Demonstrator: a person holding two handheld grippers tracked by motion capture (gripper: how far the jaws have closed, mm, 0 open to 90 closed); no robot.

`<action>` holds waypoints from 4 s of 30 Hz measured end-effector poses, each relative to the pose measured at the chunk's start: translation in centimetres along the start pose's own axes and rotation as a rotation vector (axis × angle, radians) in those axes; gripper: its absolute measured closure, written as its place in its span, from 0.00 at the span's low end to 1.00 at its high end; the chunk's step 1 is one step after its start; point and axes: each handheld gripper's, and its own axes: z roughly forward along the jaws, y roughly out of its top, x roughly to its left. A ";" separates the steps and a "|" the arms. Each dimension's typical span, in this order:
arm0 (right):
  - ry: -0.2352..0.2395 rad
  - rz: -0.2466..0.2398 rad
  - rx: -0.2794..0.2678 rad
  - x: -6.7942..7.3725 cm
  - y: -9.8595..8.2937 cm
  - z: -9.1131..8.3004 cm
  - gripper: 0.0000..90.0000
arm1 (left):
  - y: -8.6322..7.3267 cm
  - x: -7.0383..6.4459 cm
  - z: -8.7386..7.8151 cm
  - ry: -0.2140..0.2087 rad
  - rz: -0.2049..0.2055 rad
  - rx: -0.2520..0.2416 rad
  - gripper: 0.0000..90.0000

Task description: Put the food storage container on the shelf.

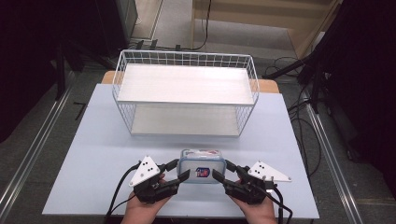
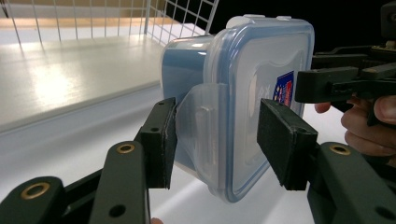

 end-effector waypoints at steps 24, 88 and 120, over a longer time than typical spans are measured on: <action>-0.001 -0.076 -0.131 0.7 5.9 1.2 0.53 | 5.5 1.2 -1.3 0.026 0.083 -0.123 0.54; 0.028 0.099 -0.103 -3.0 18.4 6.2 0.56 | 17.6 9.0 1.1 -0.058 -0.186 -0.103 0.55; 0.025 0.311 -0.022 -5.9 19.7 8.1 0.56 | 18.6 10.9 3.5 -0.037 -0.351 0.000 0.56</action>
